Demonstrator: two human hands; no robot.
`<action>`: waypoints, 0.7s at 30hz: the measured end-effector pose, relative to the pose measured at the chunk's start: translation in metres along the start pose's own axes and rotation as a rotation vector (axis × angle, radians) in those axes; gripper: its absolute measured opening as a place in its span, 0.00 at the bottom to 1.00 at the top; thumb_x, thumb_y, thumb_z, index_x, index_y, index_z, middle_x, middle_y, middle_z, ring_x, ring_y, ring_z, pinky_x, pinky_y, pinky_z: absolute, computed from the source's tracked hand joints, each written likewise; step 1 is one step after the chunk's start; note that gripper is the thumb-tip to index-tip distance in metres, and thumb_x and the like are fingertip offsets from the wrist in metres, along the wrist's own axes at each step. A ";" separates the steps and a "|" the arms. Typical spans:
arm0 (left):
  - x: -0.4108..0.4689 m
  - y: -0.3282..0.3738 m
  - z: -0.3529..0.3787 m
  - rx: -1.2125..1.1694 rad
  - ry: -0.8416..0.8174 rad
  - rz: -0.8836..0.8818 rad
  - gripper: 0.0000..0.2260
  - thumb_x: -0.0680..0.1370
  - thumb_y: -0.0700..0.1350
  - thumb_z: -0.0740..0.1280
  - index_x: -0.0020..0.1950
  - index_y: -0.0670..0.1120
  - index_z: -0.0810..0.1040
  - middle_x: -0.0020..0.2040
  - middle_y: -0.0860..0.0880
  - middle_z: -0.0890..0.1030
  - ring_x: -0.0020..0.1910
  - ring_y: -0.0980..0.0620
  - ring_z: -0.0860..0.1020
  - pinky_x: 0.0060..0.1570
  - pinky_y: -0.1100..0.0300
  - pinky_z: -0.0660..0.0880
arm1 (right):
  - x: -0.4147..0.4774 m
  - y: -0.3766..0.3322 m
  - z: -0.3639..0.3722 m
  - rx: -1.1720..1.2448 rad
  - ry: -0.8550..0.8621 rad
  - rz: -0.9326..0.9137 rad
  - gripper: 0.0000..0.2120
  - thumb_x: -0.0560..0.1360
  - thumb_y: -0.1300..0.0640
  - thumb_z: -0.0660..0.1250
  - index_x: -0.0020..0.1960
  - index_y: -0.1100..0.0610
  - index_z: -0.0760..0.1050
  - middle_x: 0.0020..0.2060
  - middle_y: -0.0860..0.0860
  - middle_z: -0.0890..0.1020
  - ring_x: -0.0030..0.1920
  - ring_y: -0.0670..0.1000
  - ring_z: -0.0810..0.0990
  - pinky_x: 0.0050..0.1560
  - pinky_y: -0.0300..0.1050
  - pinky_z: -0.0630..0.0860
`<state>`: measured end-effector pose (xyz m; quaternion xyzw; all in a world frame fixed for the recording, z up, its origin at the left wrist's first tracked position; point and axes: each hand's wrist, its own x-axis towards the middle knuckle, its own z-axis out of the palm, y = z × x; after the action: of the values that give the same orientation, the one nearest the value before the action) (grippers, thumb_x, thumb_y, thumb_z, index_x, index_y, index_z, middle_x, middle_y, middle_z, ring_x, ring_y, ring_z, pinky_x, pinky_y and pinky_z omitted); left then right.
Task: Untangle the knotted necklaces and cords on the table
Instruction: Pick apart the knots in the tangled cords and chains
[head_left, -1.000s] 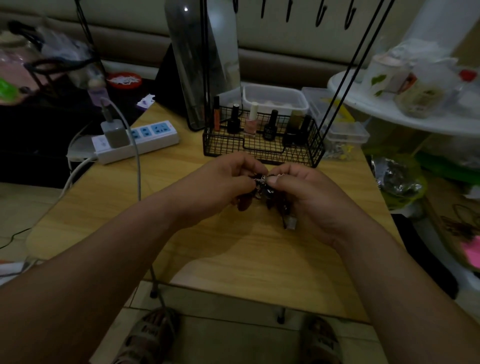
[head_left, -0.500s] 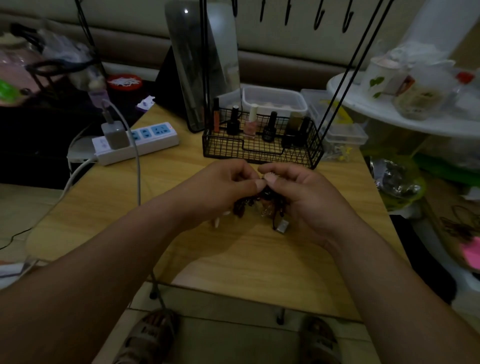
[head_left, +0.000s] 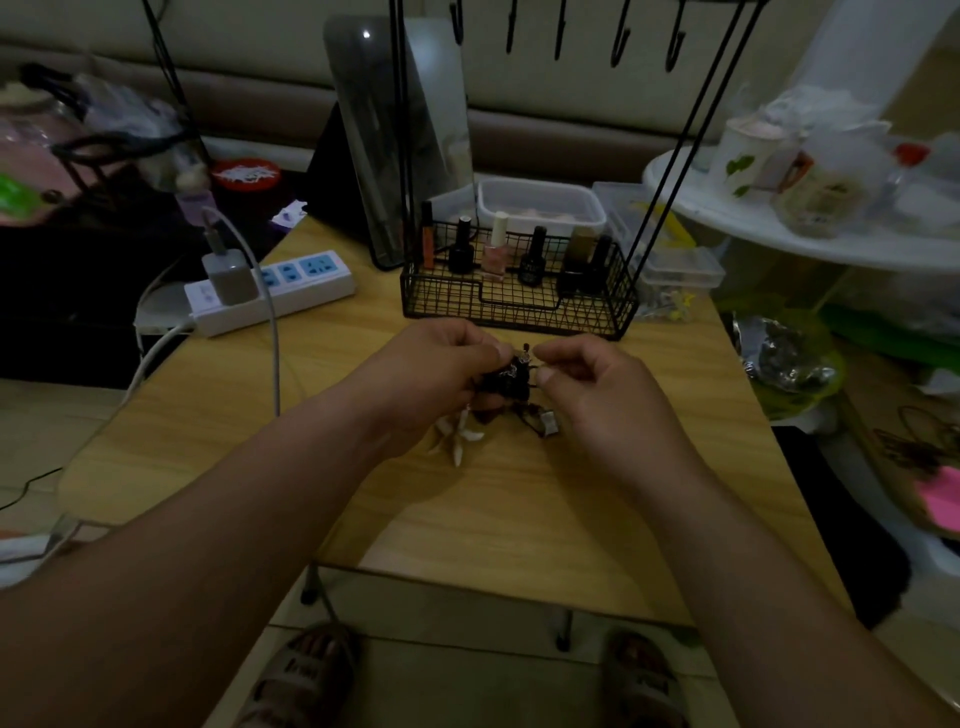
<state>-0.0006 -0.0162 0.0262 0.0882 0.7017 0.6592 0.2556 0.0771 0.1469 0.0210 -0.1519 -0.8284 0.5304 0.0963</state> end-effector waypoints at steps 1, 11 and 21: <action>0.001 0.000 0.001 -0.015 -0.006 0.002 0.04 0.82 0.41 0.69 0.52 0.40 0.80 0.56 0.36 0.84 0.50 0.45 0.85 0.57 0.49 0.83 | -0.001 0.002 0.002 -0.047 0.005 -0.014 0.08 0.81 0.53 0.70 0.60 0.46 0.79 0.48 0.45 0.83 0.48 0.44 0.82 0.42 0.40 0.75; 0.007 -0.001 0.001 -0.093 -0.068 -0.002 0.09 0.83 0.41 0.69 0.43 0.41 0.81 0.49 0.38 0.83 0.51 0.42 0.83 0.59 0.50 0.81 | 0.005 0.005 0.013 0.011 -0.042 -0.063 0.02 0.79 0.50 0.73 0.49 0.47 0.80 0.42 0.46 0.87 0.43 0.44 0.85 0.45 0.48 0.82; 0.001 0.008 0.003 0.027 -0.111 0.087 0.08 0.80 0.35 0.70 0.59 0.37 0.81 0.55 0.41 0.86 0.53 0.44 0.86 0.56 0.50 0.84 | 0.010 0.001 0.005 0.141 -0.025 -0.010 0.02 0.80 0.57 0.72 0.52 0.52 0.83 0.44 0.51 0.88 0.44 0.50 0.88 0.52 0.57 0.84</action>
<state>-0.0017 -0.0122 0.0335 0.1586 0.6908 0.6542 0.2638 0.0667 0.1470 0.0178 -0.1339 -0.7909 0.5889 0.0991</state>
